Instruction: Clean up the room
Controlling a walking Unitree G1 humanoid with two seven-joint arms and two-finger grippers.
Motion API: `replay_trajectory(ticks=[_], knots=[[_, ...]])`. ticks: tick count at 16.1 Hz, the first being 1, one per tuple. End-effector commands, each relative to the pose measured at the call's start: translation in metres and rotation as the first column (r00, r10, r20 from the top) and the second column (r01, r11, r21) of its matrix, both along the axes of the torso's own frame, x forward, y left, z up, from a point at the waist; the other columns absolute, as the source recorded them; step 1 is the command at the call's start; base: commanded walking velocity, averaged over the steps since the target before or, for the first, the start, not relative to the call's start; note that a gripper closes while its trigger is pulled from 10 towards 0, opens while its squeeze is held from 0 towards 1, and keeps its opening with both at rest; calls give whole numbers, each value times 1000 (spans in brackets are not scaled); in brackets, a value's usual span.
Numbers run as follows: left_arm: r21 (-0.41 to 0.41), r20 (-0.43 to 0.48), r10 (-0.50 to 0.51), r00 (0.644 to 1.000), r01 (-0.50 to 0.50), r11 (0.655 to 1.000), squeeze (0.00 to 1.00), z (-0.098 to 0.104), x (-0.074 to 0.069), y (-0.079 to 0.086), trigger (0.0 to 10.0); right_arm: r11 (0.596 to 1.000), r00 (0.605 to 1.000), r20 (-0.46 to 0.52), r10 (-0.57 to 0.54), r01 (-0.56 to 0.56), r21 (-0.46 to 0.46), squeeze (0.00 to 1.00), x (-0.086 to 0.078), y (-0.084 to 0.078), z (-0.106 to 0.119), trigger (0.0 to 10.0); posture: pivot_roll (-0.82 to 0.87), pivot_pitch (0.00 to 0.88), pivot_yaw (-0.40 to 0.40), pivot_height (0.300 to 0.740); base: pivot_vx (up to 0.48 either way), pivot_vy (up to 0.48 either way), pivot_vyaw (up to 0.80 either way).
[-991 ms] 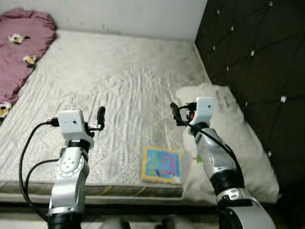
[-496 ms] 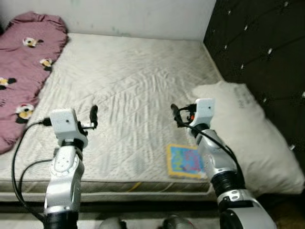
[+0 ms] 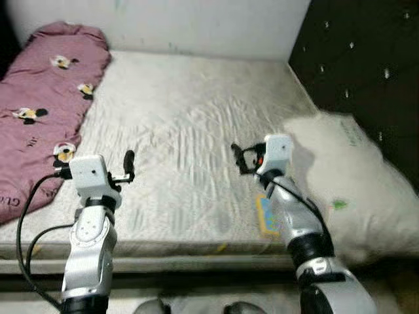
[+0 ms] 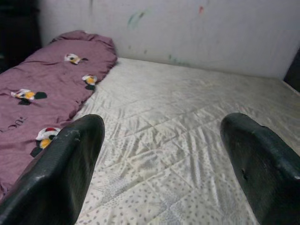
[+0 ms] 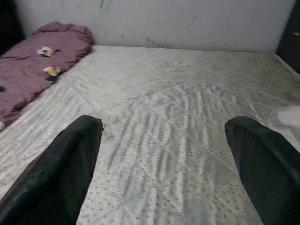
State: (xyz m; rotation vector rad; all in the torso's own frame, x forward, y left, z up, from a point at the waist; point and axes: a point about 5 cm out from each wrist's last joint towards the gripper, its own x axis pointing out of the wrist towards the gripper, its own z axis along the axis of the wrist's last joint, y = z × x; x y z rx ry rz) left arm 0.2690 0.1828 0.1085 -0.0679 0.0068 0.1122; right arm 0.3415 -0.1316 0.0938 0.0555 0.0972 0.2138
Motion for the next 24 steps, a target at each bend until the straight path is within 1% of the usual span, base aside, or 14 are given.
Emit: replay_trajectory(ticks=[1, 4, 8, 10, 16, 18, 19, 20, 22, 24], knots=[[11, 12, -25, 1000, 24, 1000, 0, 5, 3, -3, 10000, 1000, 1000, -9, -22, 22, 3, 0, -1, -6, -2, 10000, 2, 0, -45, 740, 0, 480, 0], [7, 43, -41, 998, 40, 999, 0, 10, 6, -3, 10000, 1000, 1000, -11, -26, 26, 6, 0, -1, -6, -3, 10000, 0, 0, -40, 740, 0, 480, 0], [2, 34, -48, 998, 48, 999, 0, 9, 7, -4, 10000, 1000, 1000, -15, -27, 28, 3, 0, 0, -6, -3, 10000, 0, 0, -40, 740, 0, 480, 0], [-1, 36, -54, 998, 54, 999, 0, 8, 6, -5, 10000, 1000, 1000, -3, 3, -4, -21, 0, -1, -1, -3, 10000, 1, 0, -41, 740, 0, 476, 0], [-13, 32, -50, 998, 51, 999, 0, 8, 6, -6, 10000, 1000, 1000, -22, -6, 6, -17, 0, 0, -2, -5, 10000, 1, 0, -42, 740, 0, 476, 0], [-13, 66, -62, 996, 63, 998, 0, 12, 6, -8, 10000, 1000, 1000, -19, -7, 7, -15, 0, 0, -3, -4, 10000, -2, 0, -41, 740, 0, 439, 0], [3, 83, -71, 994, 71, 997, 0, 14, 6, -10, 10000, 1000, 1000, -19, -7, 6, -17, 0, 0, -3, -4, 10000, -3, 0, -42, 740, 0, 0, 0], [2, 80, -77, 994, 77, 997, 0, 14, 6, -10, 10000, 1000, 1000, -19, -6, 6, -17, 0, 0, -3, -4, 10000, -3, 0, -42, 740, 0, 0, 0], [-16, 82, -98, 992, 99, 995, 0, 13, 4, -11, 10000, 1000, 1000, -19, -6, 6, -17, 0, 0, -2, -4, 10000, -3, 0, -42, 740, 0, 0, 0], [-28, 86, -98, 991, 101, 995, 0, 14, 3, -11, 10000, 1000, 1000, -22, -5, 5, -18, 0, 0, -2, -4, 10000, -2, 0, -42, 740, 0, 0, 0]])
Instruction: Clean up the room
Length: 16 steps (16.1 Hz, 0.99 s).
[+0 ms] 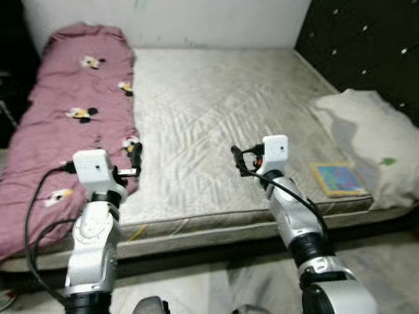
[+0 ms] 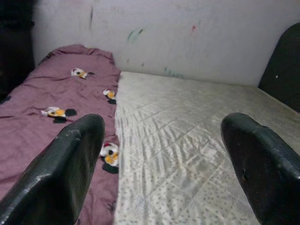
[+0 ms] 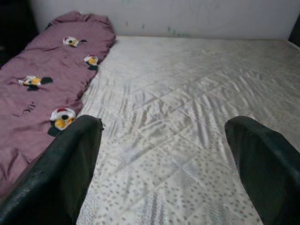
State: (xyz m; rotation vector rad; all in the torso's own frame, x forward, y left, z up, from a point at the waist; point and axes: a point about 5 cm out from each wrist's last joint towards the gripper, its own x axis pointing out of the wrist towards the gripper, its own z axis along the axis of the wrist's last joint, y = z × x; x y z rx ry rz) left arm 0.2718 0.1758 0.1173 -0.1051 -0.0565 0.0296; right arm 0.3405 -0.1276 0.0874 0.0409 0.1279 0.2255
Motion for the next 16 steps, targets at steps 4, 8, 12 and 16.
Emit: replay_trajectory(ticks=[4, 8, 12, 16], knots=[[9, 21, -19, 1000, 19, 1000, 0, 6, 2, -4, 10000, 1000, 1000, -1, -15, 15, 0, 0, 2, -6, 2, 10000, -3, 0, -40, 740, 248, 0, 0], [12, 21, -20, 1000, 20, 1000, 0, 6, 2, -3, 10000, 1000, 1000, -10, -14, 14, 2, 0, 2, -5, 1, 10000, -3, 0, -39, 740, 248, 0, 0], [13, 20, -20, 1000, 20, 1000, 0, 6, 3, -3, 10000, 1000, 1000, -12, -9, 10, 1, 0, 2, -4, 0, 10000, -3, 0, -39, 740, 246, 0, 0], [13, 13, -24, 1000, 23, 1000, 0, 4, 2, -4, 10000, 1000, 1000, -11, -7, 7, -3, 0, 2, -4, 0, 10000, -5, 0, -38, 740, 61, 0, 0]])
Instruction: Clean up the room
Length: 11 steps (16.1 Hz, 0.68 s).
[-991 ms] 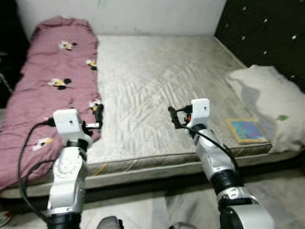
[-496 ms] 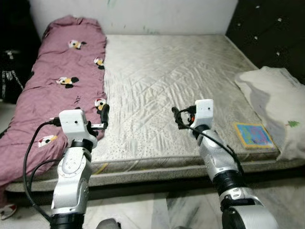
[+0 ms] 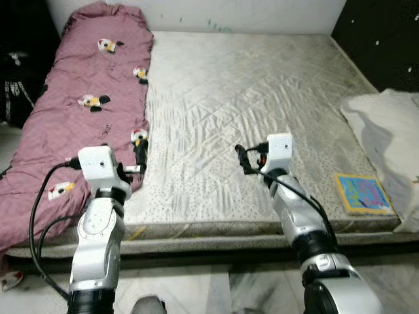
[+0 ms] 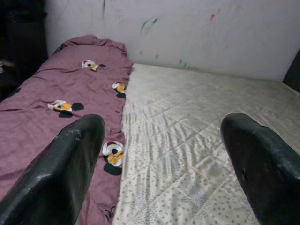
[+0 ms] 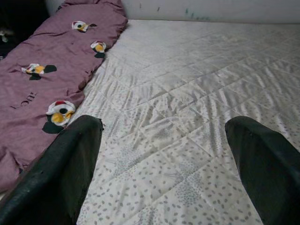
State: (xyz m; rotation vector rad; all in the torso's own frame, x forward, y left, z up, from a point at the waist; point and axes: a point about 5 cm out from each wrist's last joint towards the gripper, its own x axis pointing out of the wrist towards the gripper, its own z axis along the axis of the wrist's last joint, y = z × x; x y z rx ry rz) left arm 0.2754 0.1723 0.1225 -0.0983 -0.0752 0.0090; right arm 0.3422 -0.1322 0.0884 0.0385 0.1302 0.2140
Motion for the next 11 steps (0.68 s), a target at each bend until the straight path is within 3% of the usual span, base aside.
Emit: replay_trajectory(ticks=[1, 5, 11], knots=[[6, -8, -6, 1000, 6, 1000, 0, -1, -1, -1, 10000, 1000, 1000, -8, 4, -4, 0, 0, 0, 0, -1, 10000, -5, 0, -39, 740, 0, 0, 0], [5, -11, -4, 1000, 4, 1000, 0, -1, -1, -1, 10000, 1000, 1000, -9, 6, -6, -7, 0, 0, 1, -1, 10000, -2, 0, -42, 740, 0, 0, 0], [7, -4, -18, 1000, 18, 1000, 0, 0, 0, -2, 10000, 1000, 1000, -4, 6, -6, -8, 0, 0, 1, -1, 10000, -3, 0, -40, 740, 220, 0, 0]])
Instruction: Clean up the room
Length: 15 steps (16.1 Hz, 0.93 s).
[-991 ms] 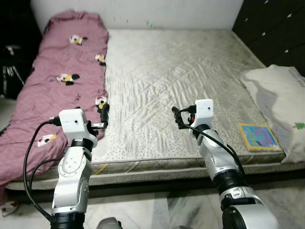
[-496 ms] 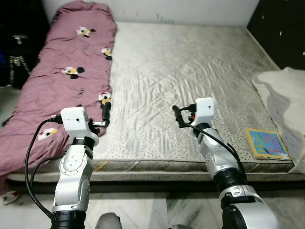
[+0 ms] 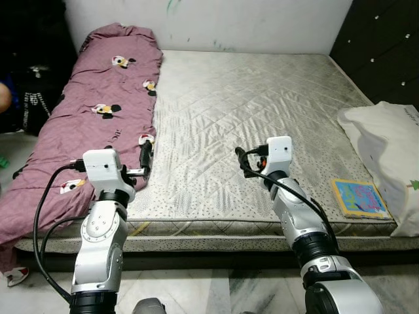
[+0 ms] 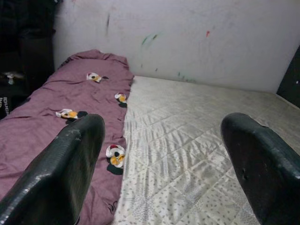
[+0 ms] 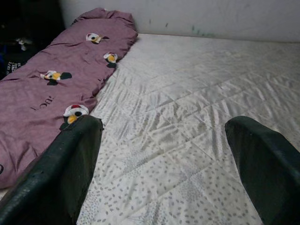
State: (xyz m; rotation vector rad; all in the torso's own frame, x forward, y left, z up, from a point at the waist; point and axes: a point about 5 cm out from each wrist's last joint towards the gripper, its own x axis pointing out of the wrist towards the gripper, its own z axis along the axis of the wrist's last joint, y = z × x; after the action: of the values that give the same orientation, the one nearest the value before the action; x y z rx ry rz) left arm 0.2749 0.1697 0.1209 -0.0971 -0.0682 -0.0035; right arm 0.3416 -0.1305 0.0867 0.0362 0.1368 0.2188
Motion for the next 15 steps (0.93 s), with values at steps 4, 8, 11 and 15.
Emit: replay_trajectory(ticks=[4, 8, 11, 15], knots=[[8, 0, -5, 1000, 5, 1000, 0, 1, 0, 1, 10000, 1000, 999, 24, -21, 21, 7, 0, 1, -6, 4, 10000, -2, 0, -41, 740, 259, 0, 0], [14, -19, 5, 1000, -4, 1000, 0, -4, -6, 5, 10000, 999, 999, 28, -34, 34, 18, 0, -1, -8, 4, 10000, -2, 0, -40, 740, 287, 0, 0], [15, -21, 11, 1000, -10, 1000, 0, -4, -5, 5, 10000, 999, 999, 30, -34, 34, 18, 0, 0, -8, 5, 10000, -2, 0, -40, 740, 256, 0, 0], [18, -27, 48, 998, -48, 999, 0, -6, -8, 9, 10000, 999, 999, 27, -41, 40, 20, 0, 0, -8, 5, 10000, -3, 0, -38, 740, 0, 0, 0]])
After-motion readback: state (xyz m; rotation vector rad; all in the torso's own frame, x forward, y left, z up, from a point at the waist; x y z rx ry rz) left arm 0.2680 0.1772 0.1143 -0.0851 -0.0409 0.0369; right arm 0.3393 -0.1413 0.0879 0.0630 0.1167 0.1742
